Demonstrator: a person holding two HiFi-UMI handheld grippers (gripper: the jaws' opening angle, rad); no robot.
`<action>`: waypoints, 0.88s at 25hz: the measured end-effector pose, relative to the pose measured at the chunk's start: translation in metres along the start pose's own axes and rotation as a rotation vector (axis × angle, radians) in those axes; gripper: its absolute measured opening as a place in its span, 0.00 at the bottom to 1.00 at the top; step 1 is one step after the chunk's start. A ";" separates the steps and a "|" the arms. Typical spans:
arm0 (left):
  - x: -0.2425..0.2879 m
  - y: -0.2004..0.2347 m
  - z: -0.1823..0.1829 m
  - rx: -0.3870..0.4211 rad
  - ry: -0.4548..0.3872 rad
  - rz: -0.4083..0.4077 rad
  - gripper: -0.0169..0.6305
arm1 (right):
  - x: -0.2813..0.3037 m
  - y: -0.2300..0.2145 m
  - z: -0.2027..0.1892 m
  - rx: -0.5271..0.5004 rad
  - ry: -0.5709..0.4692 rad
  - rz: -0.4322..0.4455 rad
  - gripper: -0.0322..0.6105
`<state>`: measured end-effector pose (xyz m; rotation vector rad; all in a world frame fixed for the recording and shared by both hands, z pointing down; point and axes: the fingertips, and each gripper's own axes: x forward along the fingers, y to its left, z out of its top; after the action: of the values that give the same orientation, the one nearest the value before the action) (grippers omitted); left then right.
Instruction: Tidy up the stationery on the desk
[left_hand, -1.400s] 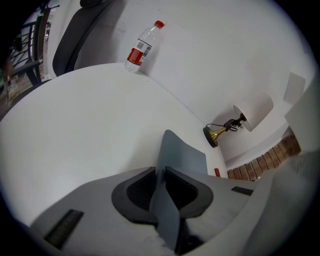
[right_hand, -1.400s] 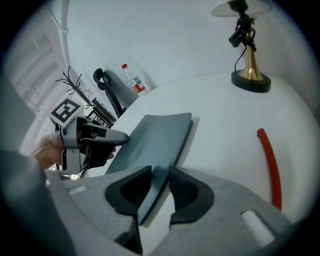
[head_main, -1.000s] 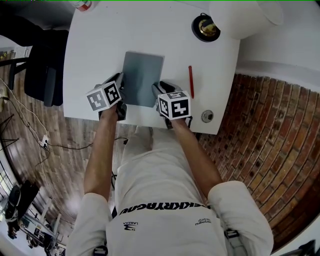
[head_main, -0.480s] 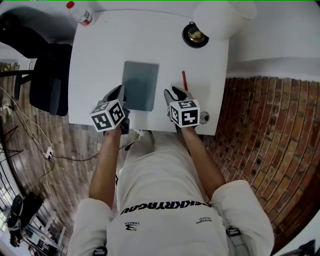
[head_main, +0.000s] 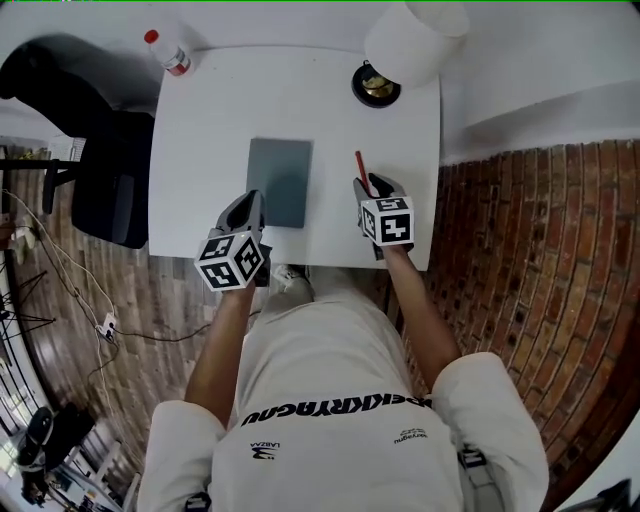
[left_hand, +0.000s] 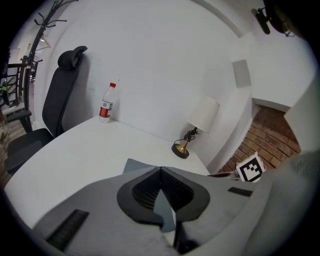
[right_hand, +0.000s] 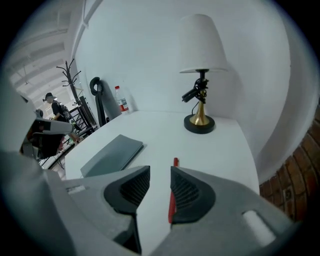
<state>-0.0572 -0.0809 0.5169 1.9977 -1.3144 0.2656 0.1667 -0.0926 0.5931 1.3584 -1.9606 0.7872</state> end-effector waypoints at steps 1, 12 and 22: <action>-0.003 -0.005 0.000 0.008 -0.008 -0.006 0.02 | 0.000 -0.003 -0.003 -0.004 0.005 -0.005 0.25; -0.043 -0.045 -0.015 0.157 -0.037 -0.036 0.02 | 0.029 -0.021 -0.031 -0.077 0.080 -0.029 0.22; -0.061 -0.049 -0.018 0.207 -0.035 -0.051 0.02 | 0.047 -0.036 -0.045 -0.037 0.187 -0.091 0.15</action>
<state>-0.0390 -0.0149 0.4756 2.2143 -1.2994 0.3566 0.1950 -0.0958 0.6619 1.2939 -1.7485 0.8004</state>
